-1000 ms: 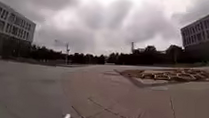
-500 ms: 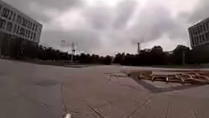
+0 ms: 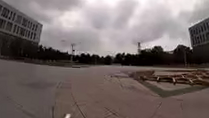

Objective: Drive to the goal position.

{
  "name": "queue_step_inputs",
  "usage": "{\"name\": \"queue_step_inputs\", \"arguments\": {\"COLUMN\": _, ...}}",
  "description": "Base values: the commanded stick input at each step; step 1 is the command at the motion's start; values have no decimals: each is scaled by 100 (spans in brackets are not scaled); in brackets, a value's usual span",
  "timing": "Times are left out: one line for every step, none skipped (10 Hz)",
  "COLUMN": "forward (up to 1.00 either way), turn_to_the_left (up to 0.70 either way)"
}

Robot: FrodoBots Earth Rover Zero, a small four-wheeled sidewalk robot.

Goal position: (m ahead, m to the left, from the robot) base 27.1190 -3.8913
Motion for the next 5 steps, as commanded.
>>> {"name": "queue_step_inputs", "arguments": {"forward": 85, "turn_to_the_left": -23}}
{"name": "queue_step_inputs", "arguments": {"forward": 85, "turn_to_the_left": -25}}
{"name": "queue_step_inputs", "arguments": {"forward": 85, "turn_to_the_left": 0}}
{"name": "queue_step_inputs", "arguments": {"forward": 85, "turn_to_the_left": 0}}
{"name": "queue_step_inputs", "arguments": {"forward": 85, "turn_to_the_left": 0}}
